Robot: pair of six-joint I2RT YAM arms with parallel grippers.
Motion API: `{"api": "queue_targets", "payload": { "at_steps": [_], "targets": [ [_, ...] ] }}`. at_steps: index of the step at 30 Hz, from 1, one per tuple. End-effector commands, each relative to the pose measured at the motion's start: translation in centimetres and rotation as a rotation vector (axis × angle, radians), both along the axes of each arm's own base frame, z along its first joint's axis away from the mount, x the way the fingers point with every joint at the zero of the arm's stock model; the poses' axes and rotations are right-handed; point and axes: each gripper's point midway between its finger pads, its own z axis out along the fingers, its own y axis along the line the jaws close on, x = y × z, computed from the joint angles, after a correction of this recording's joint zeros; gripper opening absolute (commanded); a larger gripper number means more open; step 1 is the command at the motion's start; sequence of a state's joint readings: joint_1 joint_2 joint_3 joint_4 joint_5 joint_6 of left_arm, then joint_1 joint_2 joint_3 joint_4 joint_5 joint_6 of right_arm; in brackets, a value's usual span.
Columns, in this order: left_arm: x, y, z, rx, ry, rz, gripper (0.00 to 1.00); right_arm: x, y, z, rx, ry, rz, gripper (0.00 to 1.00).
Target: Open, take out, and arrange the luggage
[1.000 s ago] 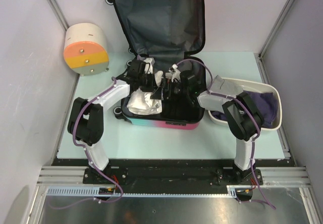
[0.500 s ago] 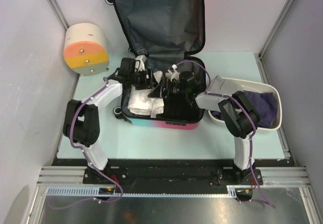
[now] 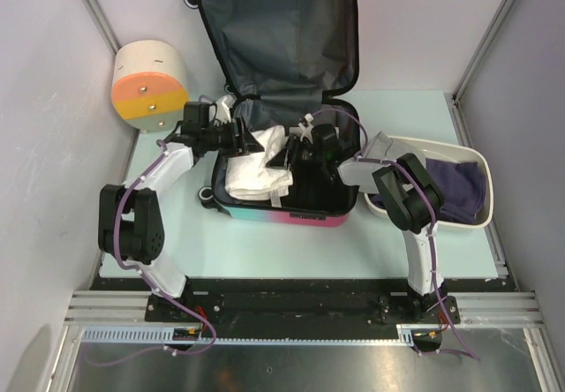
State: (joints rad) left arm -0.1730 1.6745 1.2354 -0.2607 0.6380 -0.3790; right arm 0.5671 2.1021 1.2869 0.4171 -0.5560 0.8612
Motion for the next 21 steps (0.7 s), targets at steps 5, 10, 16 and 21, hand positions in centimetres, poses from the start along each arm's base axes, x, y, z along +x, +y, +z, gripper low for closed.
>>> {"api": "queue_targets", "payload": {
  "at_steps": [5,10,16,21],
  "targets": [
    [-0.5,2.3,4.0,0.021,-0.158,0.005,0.67,0.9,1.6,9.9,0.073,-0.222,0.029,0.00],
    [0.4,3.7,7.0,0.043,-0.271,0.013,0.73,-0.2,-0.1,17.3,0.131,-0.341,0.090,0.00],
    [-0.3,3.2,10.6,0.060,-0.445,-0.107,1.00,-2.6,-8.9,21.4,0.044,-0.387,0.113,0.00],
    [-0.7,2.6,12.1,0.046,-0.491,-0.154,1.00,-5.3,-17.6,21.1,-0.042,-0.343,0.080,0.00]
  ]
}}
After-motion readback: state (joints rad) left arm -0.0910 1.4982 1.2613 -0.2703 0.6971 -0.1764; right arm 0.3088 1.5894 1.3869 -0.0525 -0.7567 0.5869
